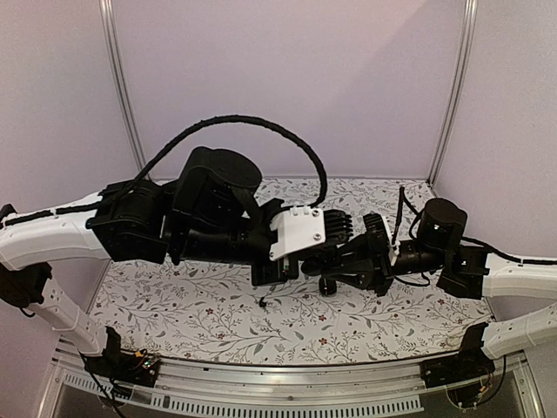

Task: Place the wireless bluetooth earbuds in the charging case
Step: Insert the right earbud into the right side groove of the charging case.

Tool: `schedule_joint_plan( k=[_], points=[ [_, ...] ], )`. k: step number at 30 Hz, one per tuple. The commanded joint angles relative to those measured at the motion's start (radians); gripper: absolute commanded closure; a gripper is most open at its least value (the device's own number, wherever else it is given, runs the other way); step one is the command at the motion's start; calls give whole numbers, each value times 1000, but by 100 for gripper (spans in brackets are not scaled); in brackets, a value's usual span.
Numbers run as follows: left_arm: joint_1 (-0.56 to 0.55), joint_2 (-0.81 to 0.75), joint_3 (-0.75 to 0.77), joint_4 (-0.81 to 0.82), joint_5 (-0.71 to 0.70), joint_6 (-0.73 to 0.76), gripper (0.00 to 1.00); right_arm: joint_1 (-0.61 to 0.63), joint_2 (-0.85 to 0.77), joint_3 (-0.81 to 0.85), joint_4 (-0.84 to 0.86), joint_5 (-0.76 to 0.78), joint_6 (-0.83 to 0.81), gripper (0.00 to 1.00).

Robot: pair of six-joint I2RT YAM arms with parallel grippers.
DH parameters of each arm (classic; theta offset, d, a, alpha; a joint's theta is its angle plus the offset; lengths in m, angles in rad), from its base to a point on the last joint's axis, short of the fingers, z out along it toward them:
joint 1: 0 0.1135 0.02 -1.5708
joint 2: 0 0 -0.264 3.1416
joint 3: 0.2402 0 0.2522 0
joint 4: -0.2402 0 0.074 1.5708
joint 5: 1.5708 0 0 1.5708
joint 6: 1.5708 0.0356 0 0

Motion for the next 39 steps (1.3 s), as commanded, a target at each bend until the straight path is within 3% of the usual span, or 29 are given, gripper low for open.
schedule_joint_plan(
  k=[1, 29, 39],
  points=[
    [4, 18, 35, -26, -25, 11, 100, 7, 5, 27, -12, 25, 1, 100],
    [4, 100, 73, -67, -40, -16, 100, 8, -35, 22, 16, 62, 18, 100],
    [10, 123, 69, -69, 13, -20, 100, 8, -53, 17, 23, 60, 15, 100]
  ],
)
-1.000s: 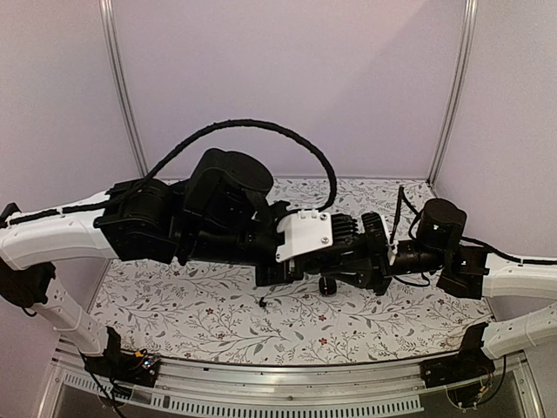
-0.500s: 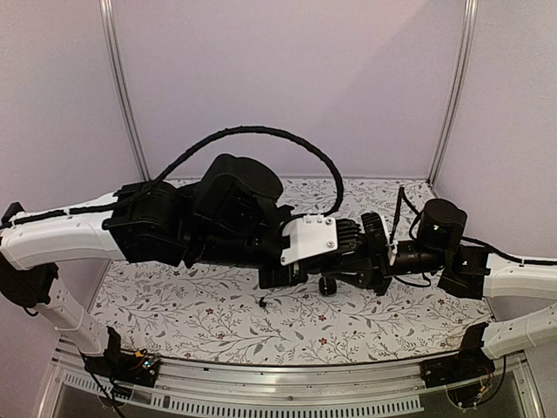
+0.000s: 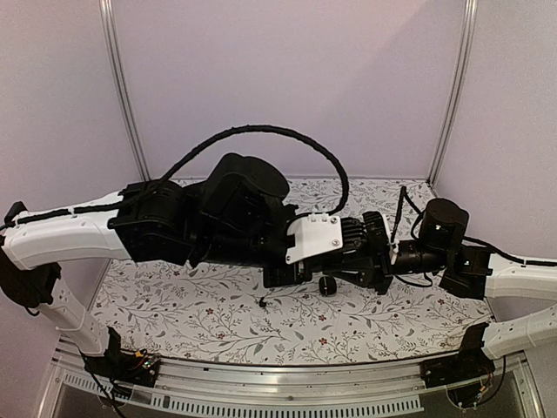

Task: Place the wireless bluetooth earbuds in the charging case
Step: Insert the right earbud into the right side groove of the charging case.

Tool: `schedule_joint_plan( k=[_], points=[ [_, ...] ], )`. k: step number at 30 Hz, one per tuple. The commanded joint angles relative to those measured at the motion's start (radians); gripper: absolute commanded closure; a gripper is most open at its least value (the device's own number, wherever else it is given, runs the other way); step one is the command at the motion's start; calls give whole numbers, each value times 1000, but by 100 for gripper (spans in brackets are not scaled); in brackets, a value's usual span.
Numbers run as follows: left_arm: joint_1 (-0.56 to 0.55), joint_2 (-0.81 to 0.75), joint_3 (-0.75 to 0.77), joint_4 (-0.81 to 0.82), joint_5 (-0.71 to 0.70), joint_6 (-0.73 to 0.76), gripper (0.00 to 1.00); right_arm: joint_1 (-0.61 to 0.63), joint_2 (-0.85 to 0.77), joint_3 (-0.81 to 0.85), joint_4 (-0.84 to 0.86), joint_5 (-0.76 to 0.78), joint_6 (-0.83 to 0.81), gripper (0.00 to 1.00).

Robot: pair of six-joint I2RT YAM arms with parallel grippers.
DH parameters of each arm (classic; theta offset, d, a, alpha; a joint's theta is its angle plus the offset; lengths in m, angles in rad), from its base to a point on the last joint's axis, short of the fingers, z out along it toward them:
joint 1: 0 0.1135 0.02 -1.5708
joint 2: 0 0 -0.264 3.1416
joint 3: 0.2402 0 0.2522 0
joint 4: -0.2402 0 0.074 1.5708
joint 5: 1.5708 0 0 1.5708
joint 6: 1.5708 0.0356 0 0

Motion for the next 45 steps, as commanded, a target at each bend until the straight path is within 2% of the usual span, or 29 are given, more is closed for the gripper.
schedule_joint_plan(
  k=[1, 8, 23, 30, 36, 39, 45],
  points=[
    [11, 39, 8, -15, 57, -13, 100, 8, -36, 15, 62, 0, 11, 100],
    [17, 34, 17, -25, 54, -13, 99, 8, -49, 6, 69, 4, 15, 100],
    [16, -41, 67, -44, -40, 29, 85, 8, -25, -3, 71, 15, 26, 100],
    [10, -69, 68, -34, 16, 40, 83, 7, -17, -1, 70, 18, 27, 100],
    [16, -158, 20, 52, 33, 25, 80, 7, -12, 0, 72, 12, 29, 100],
    [48, -193, -21, 93, 0, 5, 76, 7, -13, 4, 77, -1, 31, 100],
    [165, -198, -68, 110, 0, -59, 76, 8, -31, 3, 99, -71, 29, 100]
  ],
)
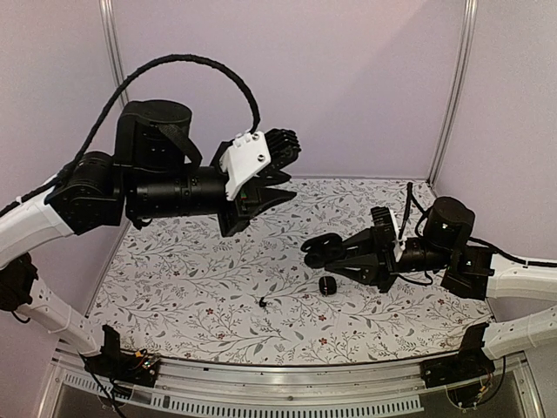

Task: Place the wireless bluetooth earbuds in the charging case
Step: Insert the right earbud into the right side groove of the charging case, then close the charging case with the earbuds inside.

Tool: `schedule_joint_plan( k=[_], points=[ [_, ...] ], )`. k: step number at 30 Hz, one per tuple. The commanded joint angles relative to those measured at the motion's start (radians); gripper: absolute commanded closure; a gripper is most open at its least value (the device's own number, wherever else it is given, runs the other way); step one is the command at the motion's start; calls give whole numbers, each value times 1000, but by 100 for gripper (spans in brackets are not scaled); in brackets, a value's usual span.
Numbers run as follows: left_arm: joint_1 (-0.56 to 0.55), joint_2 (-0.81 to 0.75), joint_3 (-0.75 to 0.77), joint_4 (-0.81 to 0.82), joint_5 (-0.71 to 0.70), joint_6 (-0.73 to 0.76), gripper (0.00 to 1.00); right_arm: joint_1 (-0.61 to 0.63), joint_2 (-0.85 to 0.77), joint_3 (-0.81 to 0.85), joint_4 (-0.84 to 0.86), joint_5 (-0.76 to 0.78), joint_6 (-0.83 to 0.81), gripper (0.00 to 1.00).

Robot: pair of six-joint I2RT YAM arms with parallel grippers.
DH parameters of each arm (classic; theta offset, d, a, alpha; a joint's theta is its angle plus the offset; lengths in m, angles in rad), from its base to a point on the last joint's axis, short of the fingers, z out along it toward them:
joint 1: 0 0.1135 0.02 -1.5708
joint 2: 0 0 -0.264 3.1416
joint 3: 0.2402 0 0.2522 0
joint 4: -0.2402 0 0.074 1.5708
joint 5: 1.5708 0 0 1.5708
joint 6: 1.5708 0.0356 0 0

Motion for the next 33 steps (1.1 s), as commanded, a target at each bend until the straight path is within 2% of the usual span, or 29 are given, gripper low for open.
schedule_joint_plan(
  k=[1, 6, 15, 29, 33],
  points=[
    [71, 27, -40, 23, -7, -51, 76, 7, -17, 7, 46, -68, 8, 100],
    [78, 75, -36, 16, 51, -51, 77, 7, -4, 32, 49, -137, 16, 100],
    [40, 121, -35, 13, 183, -46, 80, 6, 19, 42, 64, -119, 43, 100],
    [-49, 110, -18, -12, 250, 0, 85, -30, 19, 30, 107, -117, 121, 100],
    [-54, 122, -10, -22, 232, 3, 86, -38, 18, 28, 121, -124, 142, 100]
  ],
)
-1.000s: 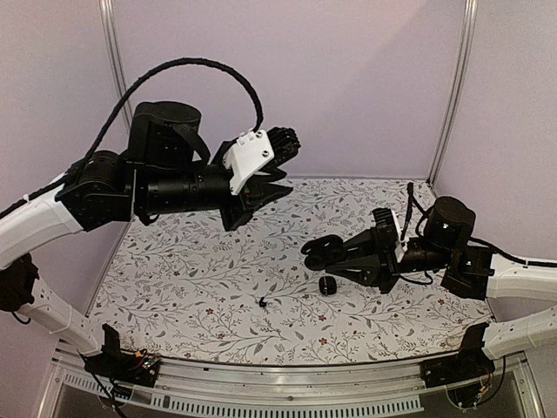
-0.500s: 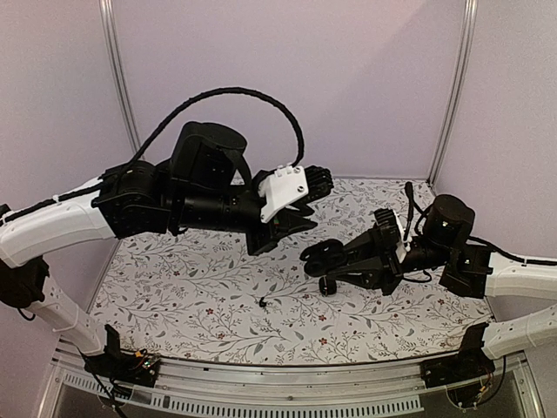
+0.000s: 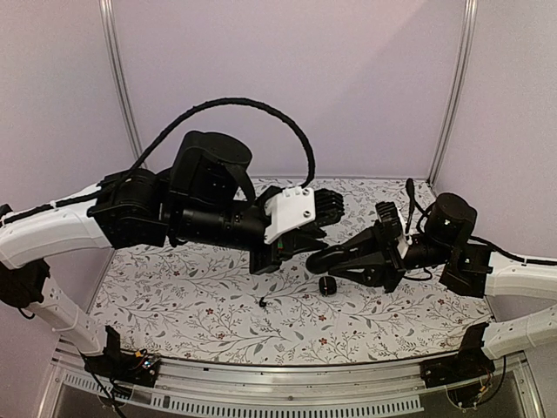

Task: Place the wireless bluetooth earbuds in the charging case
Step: Close the charging case with the earbuds inside, then place the charging case with the earbuds at the center of the board.

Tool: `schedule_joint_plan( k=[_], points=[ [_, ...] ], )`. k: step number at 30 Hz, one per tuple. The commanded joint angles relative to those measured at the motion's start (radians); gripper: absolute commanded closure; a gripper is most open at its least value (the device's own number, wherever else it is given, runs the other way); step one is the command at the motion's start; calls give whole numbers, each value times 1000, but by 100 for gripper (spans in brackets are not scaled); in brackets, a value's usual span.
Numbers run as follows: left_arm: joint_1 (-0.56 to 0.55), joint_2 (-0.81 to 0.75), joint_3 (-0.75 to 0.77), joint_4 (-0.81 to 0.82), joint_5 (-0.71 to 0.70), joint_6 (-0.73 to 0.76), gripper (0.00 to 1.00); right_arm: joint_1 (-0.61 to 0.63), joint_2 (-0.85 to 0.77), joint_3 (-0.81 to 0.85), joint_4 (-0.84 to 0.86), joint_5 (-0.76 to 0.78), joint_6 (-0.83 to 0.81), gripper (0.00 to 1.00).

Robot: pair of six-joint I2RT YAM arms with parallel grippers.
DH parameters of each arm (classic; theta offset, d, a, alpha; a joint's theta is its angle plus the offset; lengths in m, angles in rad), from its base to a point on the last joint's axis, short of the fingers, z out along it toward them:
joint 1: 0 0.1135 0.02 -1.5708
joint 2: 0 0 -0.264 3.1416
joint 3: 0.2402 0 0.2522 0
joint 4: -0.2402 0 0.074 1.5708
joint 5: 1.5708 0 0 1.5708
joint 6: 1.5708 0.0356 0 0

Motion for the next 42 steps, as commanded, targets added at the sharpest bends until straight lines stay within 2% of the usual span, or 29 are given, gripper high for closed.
schedule_joint_plan(
  k=[1, 4, 9, 11, 17, 21, 25, 30, 36, 42],
  points=[
    [-24, 5, 22, -21, 17, 13, 86, -17, 2, 14, 62, 5, 40, 100],
    [-23, 1, 16, -10, -41, 12, 82, -20, 4, 14, 64, 3, 46, 100],
    [45, -103, -65, 78, -50, -31, 61, -58, 34, -17, 116, 70, 127, 100],
    [95, -152, -119, 128, -34, -68, 48, -93, 77, -3, 100, 114, 202, 100],
    [229, -238, -275, 271, -72, -203, 26, -263, 292, 138, -120, 200, 324, 100],
    [312, -231, -349, 313, -90, -281, 18, -426, 404, 136, -112, 204, 423, 100],
    [359, -219, -389, 338, -84, -321, 13, -517, 506, 154, -117, 182, 465, 97],
    [384, -229, -426, 368, -85, -335, 10, -585, 643, 216, -210, 140, 433, 91],
    [393, -254, -466, 399, -70, -345, 9, -609, 756, 265, -255, 137, 405, 83],
    [393, -282, -497, 404, -78, -353, 9, -626, 828, 308, -306, 156, 377, 80]
  ],
)
